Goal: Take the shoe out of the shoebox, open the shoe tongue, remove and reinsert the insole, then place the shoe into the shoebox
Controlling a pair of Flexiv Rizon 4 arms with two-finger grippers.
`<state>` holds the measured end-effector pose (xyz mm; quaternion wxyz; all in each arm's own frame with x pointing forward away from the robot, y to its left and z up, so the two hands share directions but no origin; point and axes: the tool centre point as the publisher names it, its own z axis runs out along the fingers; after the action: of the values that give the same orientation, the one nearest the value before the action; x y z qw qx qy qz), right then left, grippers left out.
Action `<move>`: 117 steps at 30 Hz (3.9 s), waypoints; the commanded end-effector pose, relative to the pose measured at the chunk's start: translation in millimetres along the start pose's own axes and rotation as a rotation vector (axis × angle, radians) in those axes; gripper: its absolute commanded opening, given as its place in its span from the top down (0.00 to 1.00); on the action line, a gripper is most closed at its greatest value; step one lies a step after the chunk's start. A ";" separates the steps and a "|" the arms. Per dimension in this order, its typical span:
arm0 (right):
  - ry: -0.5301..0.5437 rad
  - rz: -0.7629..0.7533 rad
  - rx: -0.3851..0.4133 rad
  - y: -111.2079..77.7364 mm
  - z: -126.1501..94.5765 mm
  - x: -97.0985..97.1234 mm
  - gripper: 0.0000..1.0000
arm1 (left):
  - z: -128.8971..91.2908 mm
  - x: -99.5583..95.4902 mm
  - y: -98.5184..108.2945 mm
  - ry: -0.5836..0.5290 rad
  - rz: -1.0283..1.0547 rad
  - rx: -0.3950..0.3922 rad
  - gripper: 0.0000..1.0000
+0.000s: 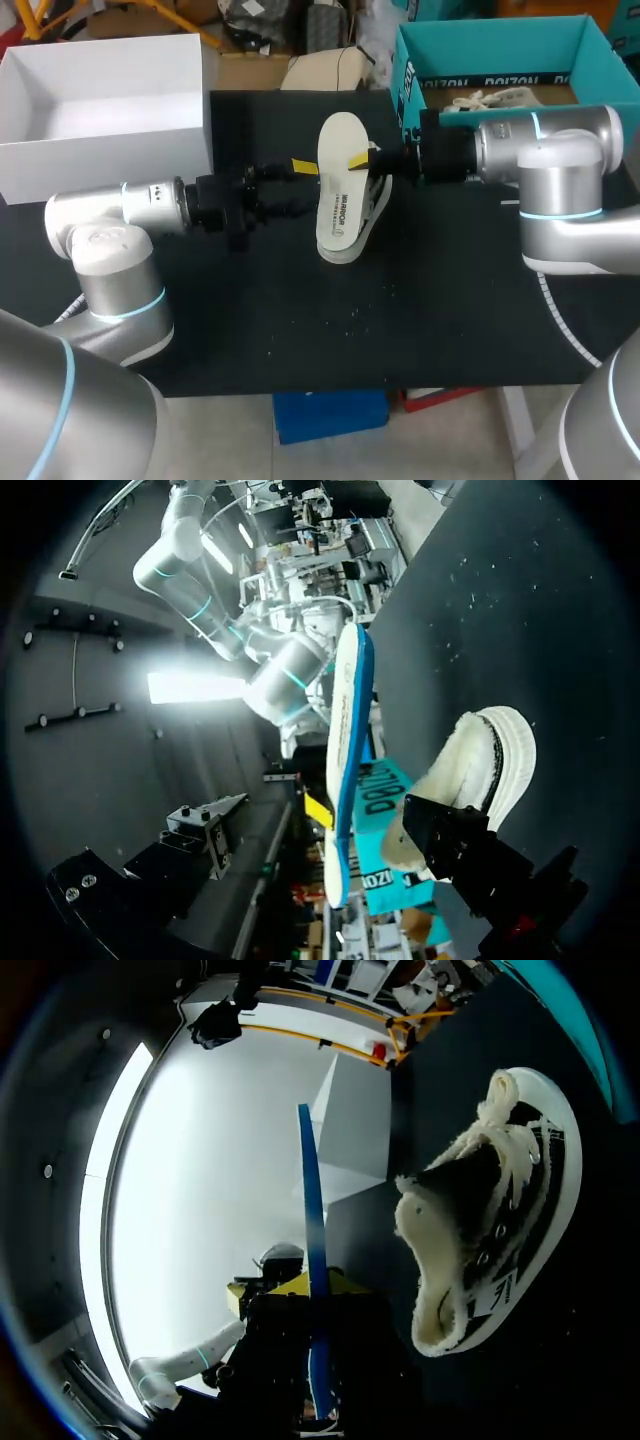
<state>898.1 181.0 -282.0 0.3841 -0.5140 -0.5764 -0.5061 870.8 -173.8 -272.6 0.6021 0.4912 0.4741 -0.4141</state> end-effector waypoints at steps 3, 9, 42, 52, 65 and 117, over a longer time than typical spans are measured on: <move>-0.002 0.001 0.002 0.8 0.7 0.0 1.00 | 18.6 5.8 -0.4 0.009 0.008 0.006 0.18; -0.002 0.001 0.002 0.8 0.7 0.0 1.00 | 28.3 10.1 -0.5 0.013 0.008 0.027 0.56; -0.142 0.016 0.000 -0.9 -20.6 4.4 0.00 | 28.7 7.8 -13.4 0.172 -0.053 0.117 1.00; -0.423 -0.075 0.025 -15.7 -52.8 21.9 0.00 | -9.6 4.2 -52.3 0.418 -0.102 0.118 1.00; -0.439 -0.076 0.025 -17.5 -55.6 23.1 0.00 | -17.2 4.5 -68.0 0.476 -0.103 0.182 1.00; -0.766 -0.553 0.078 -86.7 -96.7 24.3 0.00 | -22.1 38.3 -66.8 0.869 -0.322 0.685 1.00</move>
<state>801.0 94.6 -256.7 0.0137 -0.4757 -0.8100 -0.3426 798.1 -152.4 -318.8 0.1424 0.6875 0.6029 -0.3788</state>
